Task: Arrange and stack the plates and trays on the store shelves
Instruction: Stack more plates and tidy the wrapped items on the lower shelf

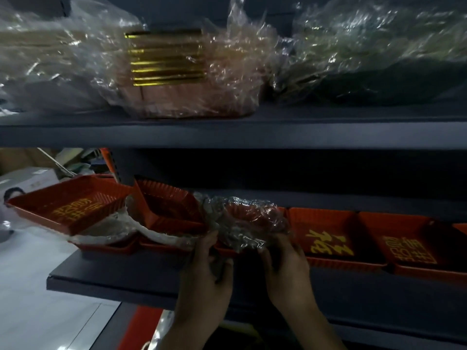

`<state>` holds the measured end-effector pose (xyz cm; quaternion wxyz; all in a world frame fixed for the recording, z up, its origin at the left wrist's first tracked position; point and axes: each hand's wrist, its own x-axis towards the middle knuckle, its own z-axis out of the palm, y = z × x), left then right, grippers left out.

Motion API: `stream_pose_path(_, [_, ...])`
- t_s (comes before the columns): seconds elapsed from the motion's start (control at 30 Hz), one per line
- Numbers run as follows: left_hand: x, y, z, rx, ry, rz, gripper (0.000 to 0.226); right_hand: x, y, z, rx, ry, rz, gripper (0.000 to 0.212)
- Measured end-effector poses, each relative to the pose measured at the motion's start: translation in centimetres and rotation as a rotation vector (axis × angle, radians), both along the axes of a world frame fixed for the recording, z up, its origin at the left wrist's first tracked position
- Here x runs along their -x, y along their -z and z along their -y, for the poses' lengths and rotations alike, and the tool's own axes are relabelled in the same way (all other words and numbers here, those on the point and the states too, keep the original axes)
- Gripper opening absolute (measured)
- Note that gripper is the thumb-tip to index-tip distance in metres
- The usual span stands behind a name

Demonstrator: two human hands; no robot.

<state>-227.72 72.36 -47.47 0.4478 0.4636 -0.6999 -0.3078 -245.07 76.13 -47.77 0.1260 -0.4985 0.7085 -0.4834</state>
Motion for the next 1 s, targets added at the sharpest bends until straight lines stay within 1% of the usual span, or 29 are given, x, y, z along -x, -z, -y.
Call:
stream_pose_path(0.07, [0.1,0.0,-0.3,-0.022,0.022,0.002,0.066,0.2,-0.1,0.3,-0.021,-0.024,-0.029,0.023])
stream_pose_path(0.17, [-0.3,-0.4,-0.5,-0.031,0.025,-0.001,0.067,0.4,-0.6,0.1,-0.016,-0.035,-0.001,0.018])
stream_pose_path(0.27, [-1.1,-0.6,-0.2,-0.047,0.011,-0.045,0.065,0.5,-1.0,-0.6,0.015,-0.028,-0.007,0.017])
stream_pose_path(0.4, [-2.2,-0.9,-0.9,-0.079,0.056,-0.068,0.065,0.9,-1.9,-2.2,0.072,-0.030,-0.036,0.015])
stream_pose_path(0.57, [-3.7,-1.4,-1.8,-0.069,0.057,-0.175,0.070,1.9,-3.3,-6.0,0.122,-0.044,-0.141,0.019])
stream_pose_path(0.63, [-3.9,-1.9,-2.5,-0.069,0.068,-0.183,0.076,2.4,-3.9,-8.1,0.119,-0.024,-0.192,0.022])
stream_pose_path(0.73, [-4.1,-3.0,-4.3,-0.056,0.134,-0.221,0.080,2.7,-4.9,-11.4,0.132,-0.012,-0.226,0.027])
stream_pose_path(0.87, [-3.9,-3.9,-7.0,-0.013,0.248,-0.210,0.071,2.6,-6.5,-14.7,0.144,0.008,-0.259,0.026])
stream_pose_path(1.0, [-4.1,-5.0,-9.4,0.066,0.230,-0.259,0.053,1.6,-9.1,-17.5,0.150,-0.002,-0.267,0.026])
